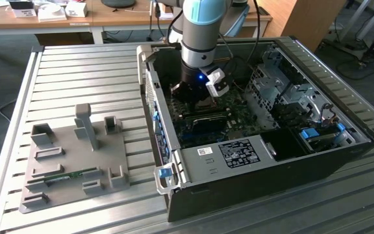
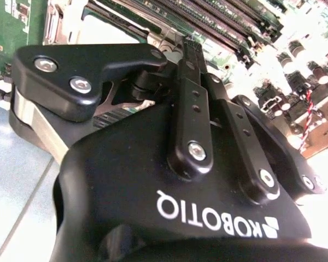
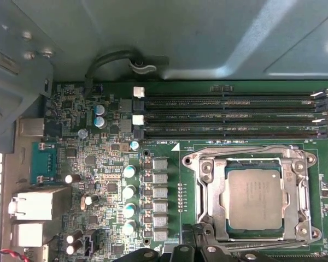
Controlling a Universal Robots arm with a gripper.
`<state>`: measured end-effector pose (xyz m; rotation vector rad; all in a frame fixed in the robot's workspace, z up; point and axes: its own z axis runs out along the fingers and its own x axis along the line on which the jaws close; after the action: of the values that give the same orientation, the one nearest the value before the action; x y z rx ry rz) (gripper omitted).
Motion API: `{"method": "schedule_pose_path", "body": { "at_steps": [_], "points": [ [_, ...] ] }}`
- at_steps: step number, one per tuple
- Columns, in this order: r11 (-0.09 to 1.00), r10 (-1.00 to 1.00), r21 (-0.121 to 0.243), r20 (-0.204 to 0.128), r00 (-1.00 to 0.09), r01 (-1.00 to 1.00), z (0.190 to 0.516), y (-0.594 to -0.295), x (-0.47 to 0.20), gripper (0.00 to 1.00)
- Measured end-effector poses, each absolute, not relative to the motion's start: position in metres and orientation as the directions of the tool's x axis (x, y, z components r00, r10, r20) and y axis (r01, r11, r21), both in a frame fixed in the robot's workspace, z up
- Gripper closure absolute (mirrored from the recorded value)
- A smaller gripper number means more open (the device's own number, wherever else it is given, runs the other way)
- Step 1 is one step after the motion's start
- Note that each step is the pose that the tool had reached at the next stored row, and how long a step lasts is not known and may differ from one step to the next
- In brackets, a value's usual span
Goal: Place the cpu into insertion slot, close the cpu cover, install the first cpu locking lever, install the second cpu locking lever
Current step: 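Install the second cpu locking lever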
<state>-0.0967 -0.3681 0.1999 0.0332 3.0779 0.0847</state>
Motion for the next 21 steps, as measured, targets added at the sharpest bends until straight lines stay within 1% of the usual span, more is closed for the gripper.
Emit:
{"method": "schedule_pose_path", "body": {
  "at_steps": [11, 21],
  "points": [
    [0.998, 0.023, 0.055, -0.062, -0.998, 0.02, 0.224, -0.368, -0.097, 0.89],
    [0.998, 0.023, 0.055, -0.062, -0.998, 0.02, 0.225, -0.367, -0.085, 0.89]
  ]
}}
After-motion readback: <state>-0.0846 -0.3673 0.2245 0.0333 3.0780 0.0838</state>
